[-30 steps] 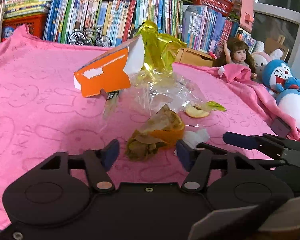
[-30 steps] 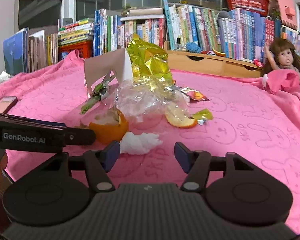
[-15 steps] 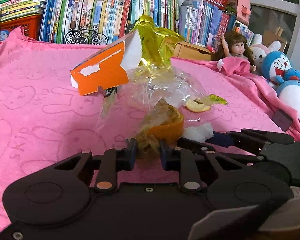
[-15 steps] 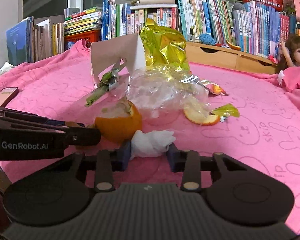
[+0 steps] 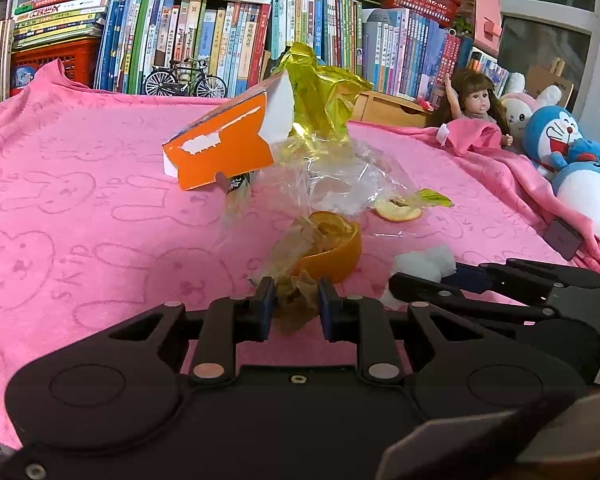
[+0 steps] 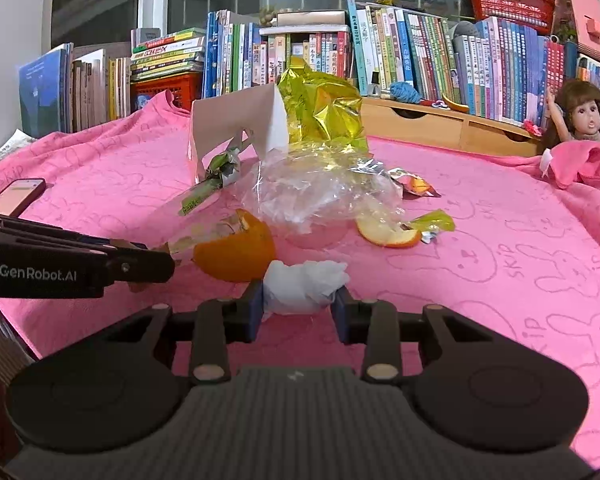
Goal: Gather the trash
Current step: 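Grasp the brown peel scrap with the left gripper while the right holds the tissue, then carry the tissue and brown scrap down over the bin with both grippers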
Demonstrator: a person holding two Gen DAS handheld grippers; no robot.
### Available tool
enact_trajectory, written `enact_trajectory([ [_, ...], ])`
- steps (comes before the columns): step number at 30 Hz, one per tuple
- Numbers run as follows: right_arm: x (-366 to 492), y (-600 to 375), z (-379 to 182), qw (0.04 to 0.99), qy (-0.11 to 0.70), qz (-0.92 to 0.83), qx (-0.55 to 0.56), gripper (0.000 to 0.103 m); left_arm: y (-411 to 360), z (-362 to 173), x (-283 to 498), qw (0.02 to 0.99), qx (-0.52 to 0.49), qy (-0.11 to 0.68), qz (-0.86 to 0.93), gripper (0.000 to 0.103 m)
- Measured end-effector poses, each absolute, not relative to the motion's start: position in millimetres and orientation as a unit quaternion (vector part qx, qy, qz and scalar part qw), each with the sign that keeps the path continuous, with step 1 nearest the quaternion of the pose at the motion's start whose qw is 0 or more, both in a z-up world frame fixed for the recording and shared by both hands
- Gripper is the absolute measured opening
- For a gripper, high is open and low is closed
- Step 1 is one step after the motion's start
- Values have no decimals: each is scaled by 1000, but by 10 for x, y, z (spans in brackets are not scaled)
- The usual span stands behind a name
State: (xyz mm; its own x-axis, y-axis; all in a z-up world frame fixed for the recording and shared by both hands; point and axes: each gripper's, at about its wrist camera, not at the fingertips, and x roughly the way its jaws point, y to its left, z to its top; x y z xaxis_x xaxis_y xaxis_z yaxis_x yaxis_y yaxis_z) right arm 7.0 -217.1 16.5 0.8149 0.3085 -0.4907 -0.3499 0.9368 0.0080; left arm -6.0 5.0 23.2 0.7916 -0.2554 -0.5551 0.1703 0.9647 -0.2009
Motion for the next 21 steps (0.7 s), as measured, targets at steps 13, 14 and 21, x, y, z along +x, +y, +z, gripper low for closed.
enact_trajectory([
  [13,-182,-2234,135,951,253,172,-37,41,49,255,-302,945,-63,299,-115,22],
  [14,-199,-2240,135,951,253,172,-35,41,59,255,-321,945,-65,300,-117,22],
  [21,-461,-2259,161,950,252,181,-27,41,73,282,-563,947,-64,290,-125,22],
])
